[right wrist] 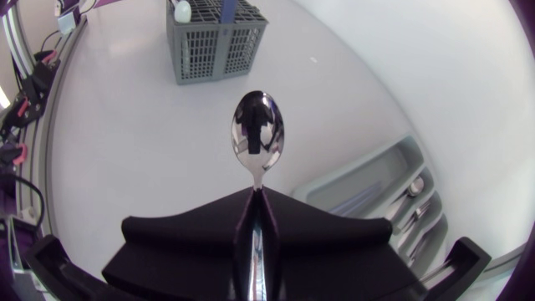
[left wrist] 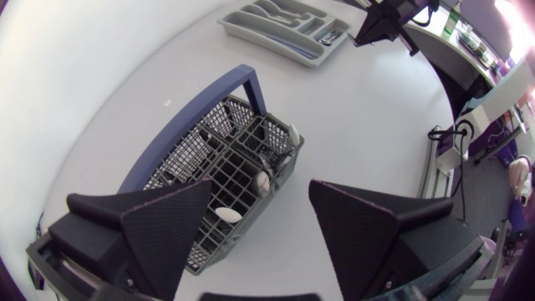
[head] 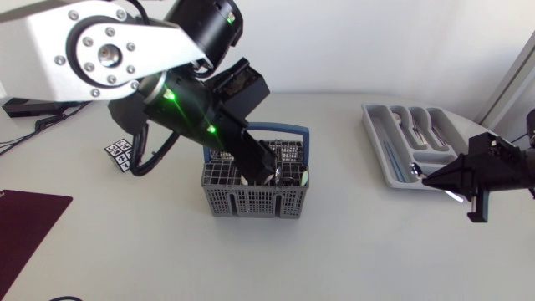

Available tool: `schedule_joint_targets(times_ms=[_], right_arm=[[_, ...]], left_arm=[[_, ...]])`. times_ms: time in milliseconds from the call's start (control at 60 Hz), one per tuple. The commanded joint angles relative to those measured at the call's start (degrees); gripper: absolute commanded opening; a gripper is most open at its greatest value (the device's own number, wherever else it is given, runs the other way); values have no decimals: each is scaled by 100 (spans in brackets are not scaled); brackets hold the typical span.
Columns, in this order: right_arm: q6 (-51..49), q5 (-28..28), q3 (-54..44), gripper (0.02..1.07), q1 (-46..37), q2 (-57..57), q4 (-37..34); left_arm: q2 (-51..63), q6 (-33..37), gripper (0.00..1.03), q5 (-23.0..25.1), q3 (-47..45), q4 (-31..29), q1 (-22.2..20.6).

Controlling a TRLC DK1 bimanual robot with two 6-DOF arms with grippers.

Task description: Transfer all utensils from the basket to the drawer tray.

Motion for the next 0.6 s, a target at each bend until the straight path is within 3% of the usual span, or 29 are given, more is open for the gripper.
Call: schedule_joint_targets(times_ms=[0, 333, 583], right_arm=[[-743, 26, 476, 8, -328, 497, -163], [-1472, 949, 2110, 8, -802, 2255, -145], [-1543, 1546, 2524, 8, -741, 3081, 453]], left_arm=[[-169, 116, 82, -162, -258, 166, -96], [-178, 142, 82, -760, -557, 553, -359], [-178, 186, 82, -1094, -821, 825, -509]])
